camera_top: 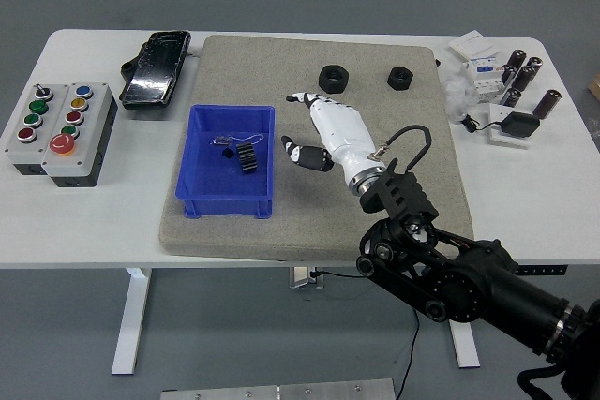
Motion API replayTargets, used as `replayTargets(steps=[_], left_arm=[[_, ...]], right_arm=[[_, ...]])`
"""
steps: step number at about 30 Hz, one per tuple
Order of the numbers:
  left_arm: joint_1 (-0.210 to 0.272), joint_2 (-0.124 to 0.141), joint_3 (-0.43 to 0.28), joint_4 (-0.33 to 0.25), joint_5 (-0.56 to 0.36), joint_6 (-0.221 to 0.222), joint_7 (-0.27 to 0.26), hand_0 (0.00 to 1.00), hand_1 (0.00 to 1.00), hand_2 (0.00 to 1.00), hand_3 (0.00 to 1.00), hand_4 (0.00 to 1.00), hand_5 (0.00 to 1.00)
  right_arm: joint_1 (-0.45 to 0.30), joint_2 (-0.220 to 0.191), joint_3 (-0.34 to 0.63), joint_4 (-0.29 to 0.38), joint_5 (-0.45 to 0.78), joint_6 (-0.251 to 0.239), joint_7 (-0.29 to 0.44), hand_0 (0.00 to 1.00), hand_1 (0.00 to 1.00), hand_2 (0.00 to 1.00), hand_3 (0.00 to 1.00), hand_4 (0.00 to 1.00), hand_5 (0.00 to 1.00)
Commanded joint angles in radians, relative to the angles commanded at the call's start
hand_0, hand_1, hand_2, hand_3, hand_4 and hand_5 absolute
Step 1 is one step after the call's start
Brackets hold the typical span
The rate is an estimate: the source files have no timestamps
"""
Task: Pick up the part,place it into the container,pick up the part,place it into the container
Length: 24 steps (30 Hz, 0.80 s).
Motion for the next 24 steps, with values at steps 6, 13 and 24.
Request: replayTargets(steps=[6,13,24], left_arm=[[0.001,0.001,0.005,0.0,-0.007,0.002,-0.001,0.667,0.634,0.55,0.599,0.696,0.359],[-0.001,-0.001,0.006,0.0,-0.008,0.001,-0.003,0.668,0.634,0.549,0.599,0.696,0.358],[-0.002,0.0,0.007,0.0,-0.004,0.0,-0.003,0.668,0.634,0.551,0.599,0.695,0.358]], right_arm=[[-0.072,-0.053,0.076,-0.02,0.008,0.009,-0.011,0.681,0.756,0.781,0.777,0.695,0.211],[-0.113,-0.06,0.063,-0.078,-0.019,0.029,-0.015,0.672,0.742,0.773,0.759,0.696,0.221],[-0.089,-0.044,0.045,-0.17,-0.008,0.035,0.0,0.635,0.676,0.618,0.678,0.432,0.17]])
